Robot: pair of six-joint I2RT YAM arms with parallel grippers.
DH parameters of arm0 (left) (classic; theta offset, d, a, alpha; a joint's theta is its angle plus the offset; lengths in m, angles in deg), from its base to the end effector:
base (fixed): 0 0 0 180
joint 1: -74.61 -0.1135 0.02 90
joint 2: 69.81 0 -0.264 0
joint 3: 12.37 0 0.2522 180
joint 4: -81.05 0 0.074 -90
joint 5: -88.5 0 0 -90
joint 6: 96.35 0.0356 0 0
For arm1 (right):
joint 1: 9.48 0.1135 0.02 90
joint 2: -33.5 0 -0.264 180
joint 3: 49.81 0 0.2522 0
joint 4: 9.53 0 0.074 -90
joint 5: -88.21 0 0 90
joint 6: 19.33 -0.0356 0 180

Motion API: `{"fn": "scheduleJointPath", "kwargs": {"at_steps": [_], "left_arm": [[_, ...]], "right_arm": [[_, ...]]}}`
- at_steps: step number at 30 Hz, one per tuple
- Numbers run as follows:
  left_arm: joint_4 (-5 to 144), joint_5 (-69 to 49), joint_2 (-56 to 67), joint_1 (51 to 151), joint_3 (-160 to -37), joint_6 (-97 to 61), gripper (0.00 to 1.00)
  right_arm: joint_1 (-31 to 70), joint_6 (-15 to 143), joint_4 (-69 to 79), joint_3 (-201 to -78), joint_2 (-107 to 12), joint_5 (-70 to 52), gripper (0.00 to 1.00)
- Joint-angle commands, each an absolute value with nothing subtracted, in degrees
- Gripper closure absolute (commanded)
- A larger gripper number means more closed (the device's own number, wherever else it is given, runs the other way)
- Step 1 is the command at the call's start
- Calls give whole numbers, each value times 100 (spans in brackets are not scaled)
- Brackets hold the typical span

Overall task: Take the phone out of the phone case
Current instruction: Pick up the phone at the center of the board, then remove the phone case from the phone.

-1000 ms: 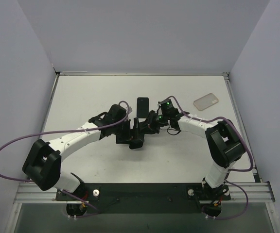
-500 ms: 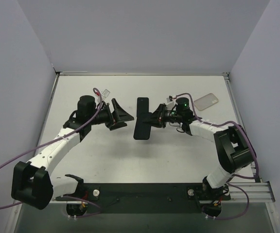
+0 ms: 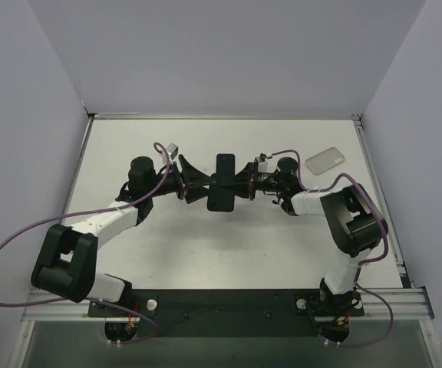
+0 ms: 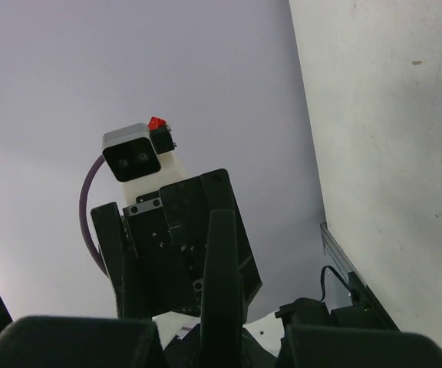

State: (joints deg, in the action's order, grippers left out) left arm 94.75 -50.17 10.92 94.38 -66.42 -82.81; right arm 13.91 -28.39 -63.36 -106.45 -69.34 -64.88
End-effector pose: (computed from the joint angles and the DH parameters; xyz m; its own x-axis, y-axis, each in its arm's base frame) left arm 0.2712 -0.1259 0.2389 -0.9361 -0.3458 -0.0642 0.0080 0.1614 -0.9869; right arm 0.3018 0.1651 0.2008 -0.9977 0.0554 0.0392 0.0357 -0.0622 0.9974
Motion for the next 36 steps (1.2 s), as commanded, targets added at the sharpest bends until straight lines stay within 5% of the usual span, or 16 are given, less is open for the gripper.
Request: {"fn": "scheduleJointPath", "kwargs": {"at_steps": [1, 14, 17, 22, 23, 24, 26, 27, 30, 36], "left_arm": [[10632, -5151, 1175, 9499, -6743, -8686, 27], [10930, -5090, 1720, 9992, -6867, -8799, 52], [11106, -5081, 1764, 10010, -6823, -8896, 64], [11378, -5028, 1756, 10010, -6656, -9046, 100], [11413, -5019, 1747, 10010, -6638, -9063, 100], [11475, -5011, 1747, 10001, -6621, -9089, 100], [11519, -4993, 1694, 9975, -6559, -9107, 100], [11510, -4975, 1668, 9957, -6533, -9107, 100], [11440, -4949, 1580, 9896, -6515, -9055, 100], [11527, -4800, 1562, 9720, -6489, -9160, 100]], "right_arm": [[1442, -2926, -8806, -10691, -6590, -6876, 100], [1442, -1082, -6454, -10699, -5844, -6903, 100], [1451, -458, -5611, -10761, -5633, -6842, 100], [1425, 474, -4256, -10927, -5377, -6684, 100], [1399, 797, -3627, -10963, -5299, -6596, 100], [1372, 905, -3368, -11006, -5254, -6413, 80], [1267, 994, -3059, -10981, -5097, -6236, 60], [1214, 951, -3032, -10911, -5044, -6174, 40], [1082, 854, -3014, -10831, -4833, -5972, 27], [1047, 959, -2821, -10778, -4551, -6068, 22]]}}
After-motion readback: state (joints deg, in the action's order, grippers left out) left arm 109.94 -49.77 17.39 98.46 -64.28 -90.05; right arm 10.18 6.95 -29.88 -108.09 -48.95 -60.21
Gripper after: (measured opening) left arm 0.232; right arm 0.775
